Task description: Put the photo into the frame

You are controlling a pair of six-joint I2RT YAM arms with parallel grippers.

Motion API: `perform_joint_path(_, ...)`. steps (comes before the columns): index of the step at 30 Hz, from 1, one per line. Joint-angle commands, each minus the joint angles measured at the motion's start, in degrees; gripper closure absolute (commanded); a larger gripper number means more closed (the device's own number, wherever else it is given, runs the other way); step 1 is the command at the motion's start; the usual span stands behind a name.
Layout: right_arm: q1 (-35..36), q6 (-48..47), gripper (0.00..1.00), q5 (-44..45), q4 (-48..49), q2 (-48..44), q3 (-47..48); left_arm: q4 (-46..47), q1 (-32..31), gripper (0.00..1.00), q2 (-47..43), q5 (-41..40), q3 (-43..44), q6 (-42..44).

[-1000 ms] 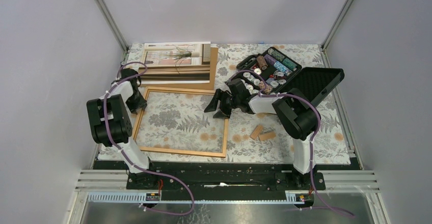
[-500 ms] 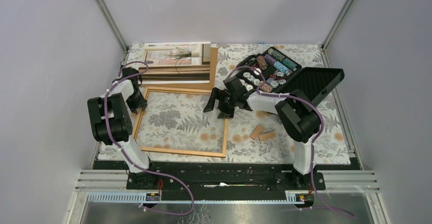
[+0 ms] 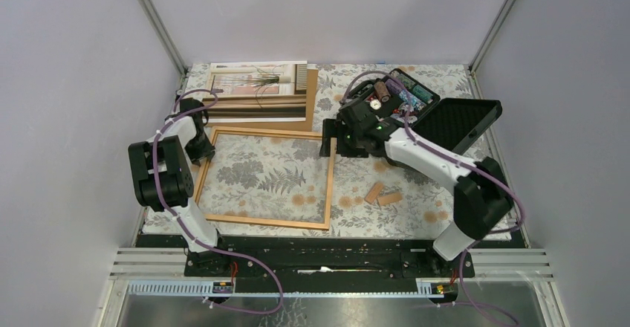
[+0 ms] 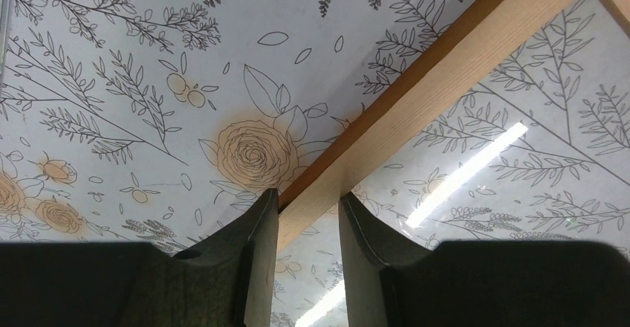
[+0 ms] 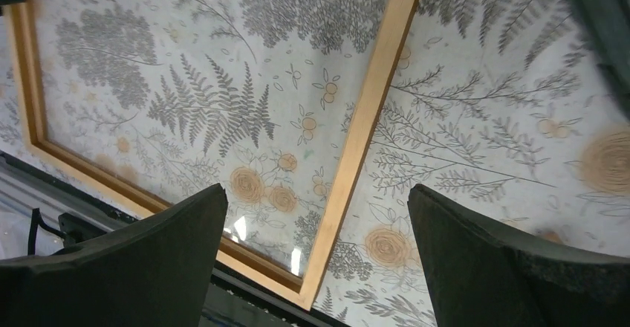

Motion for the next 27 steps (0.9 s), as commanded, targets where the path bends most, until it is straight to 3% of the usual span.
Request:
perform_joint_path(1,0.2,-8.2,0.0,5.6,-3.1,-6.2,-0.7,2.5,-1.0,0.75,0.5,-0.5,-1.2,-2.2)
perform_joint_path(5,0.2,-7.8,0.01,-2.0,-2.0,-3.2,-0.7,2.4,-1.6,0.63,-2.9,-1.0,-1.2,-1.9)
perform_joint_path(9,0.2,-6.0,0.02,-9.7,5.5,-3.2,-4.3,2.0,-1.7,0.5,-8.8,-1.2,-0.9,-0.8)
perform_joint_path(15,0.2,-4.9,0.03,-15.7,14.4,-2.9,-9.7,3.3,-1.8,0.21,-19.3,-0.4,-1.7,-1.4)
perform_joint_path(22,0.2,-0.6,0.01,-11.7,29.6,-9.5,-21.8,10.6,-3.8,0.03,-27.4,14.3,-6.3,-3.8)
perform_joint_path(27,-0.1,-0.4,0.0,0.4,29.0,-7.7,-15.0,15.0,-6.0,0.02,-28.3,25.0,-7.7,-5.8)
